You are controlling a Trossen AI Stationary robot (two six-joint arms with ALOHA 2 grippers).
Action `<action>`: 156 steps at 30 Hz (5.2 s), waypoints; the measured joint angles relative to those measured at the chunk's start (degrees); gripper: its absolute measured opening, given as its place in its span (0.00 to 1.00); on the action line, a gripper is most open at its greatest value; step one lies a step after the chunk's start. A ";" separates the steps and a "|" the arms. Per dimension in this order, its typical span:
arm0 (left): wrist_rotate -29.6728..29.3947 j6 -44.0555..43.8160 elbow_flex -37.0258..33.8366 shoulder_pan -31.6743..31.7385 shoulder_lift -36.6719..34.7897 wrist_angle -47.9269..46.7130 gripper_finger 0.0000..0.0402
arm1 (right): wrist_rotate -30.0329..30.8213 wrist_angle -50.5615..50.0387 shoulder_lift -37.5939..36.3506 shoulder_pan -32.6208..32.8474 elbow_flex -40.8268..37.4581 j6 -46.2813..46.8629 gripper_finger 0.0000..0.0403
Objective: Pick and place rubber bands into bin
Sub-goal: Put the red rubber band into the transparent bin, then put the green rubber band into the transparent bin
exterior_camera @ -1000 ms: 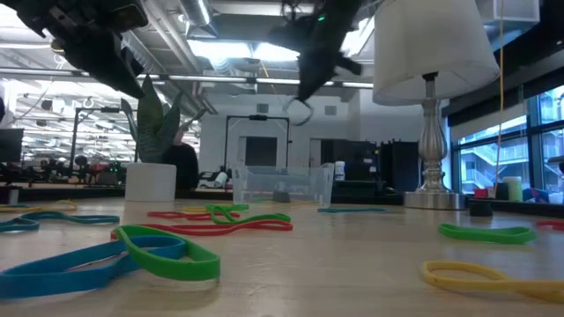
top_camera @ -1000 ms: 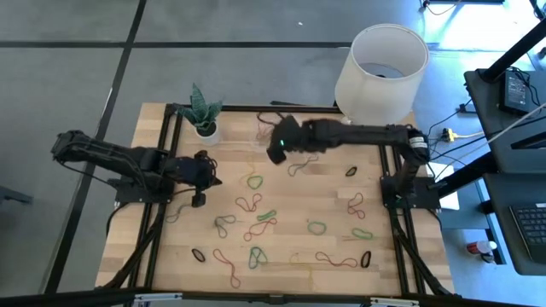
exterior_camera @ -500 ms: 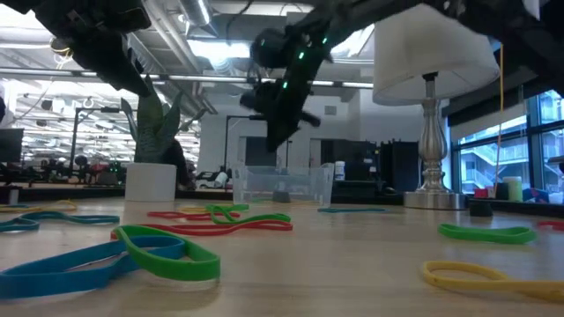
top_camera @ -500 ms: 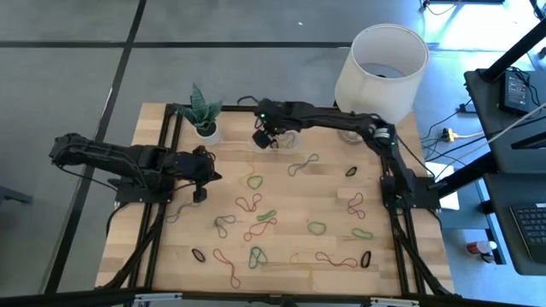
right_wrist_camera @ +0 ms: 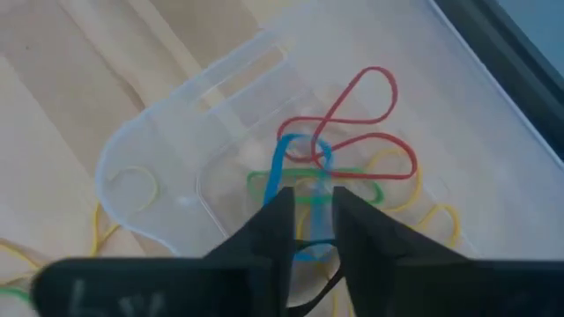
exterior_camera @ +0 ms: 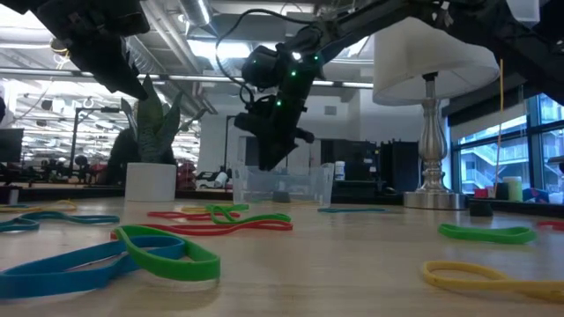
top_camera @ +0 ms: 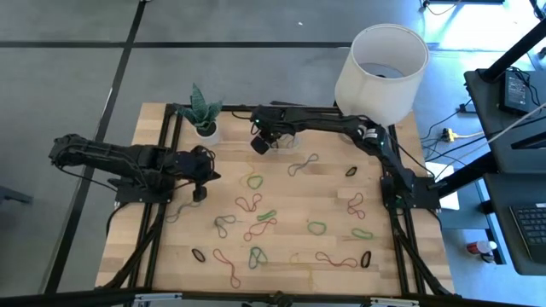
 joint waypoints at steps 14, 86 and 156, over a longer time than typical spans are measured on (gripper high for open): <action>1.82 1.67 0.00 -0.17 0.41 0.16 0.00 | 2.57 -6.16 -5.86 4.41 1.11 4.39 0.27; 7.22 -8.64 45.16 -36.88 76.07 -11.50 0.04 | 8.57 3.17 -60.33 54.58 -68.32 43.77 0.02; 12.10 24.79 57.79 32.82 74.63 2.88 0.27 | 10.26 27.95 -60.30 33.46 -80.02 46.28 0.02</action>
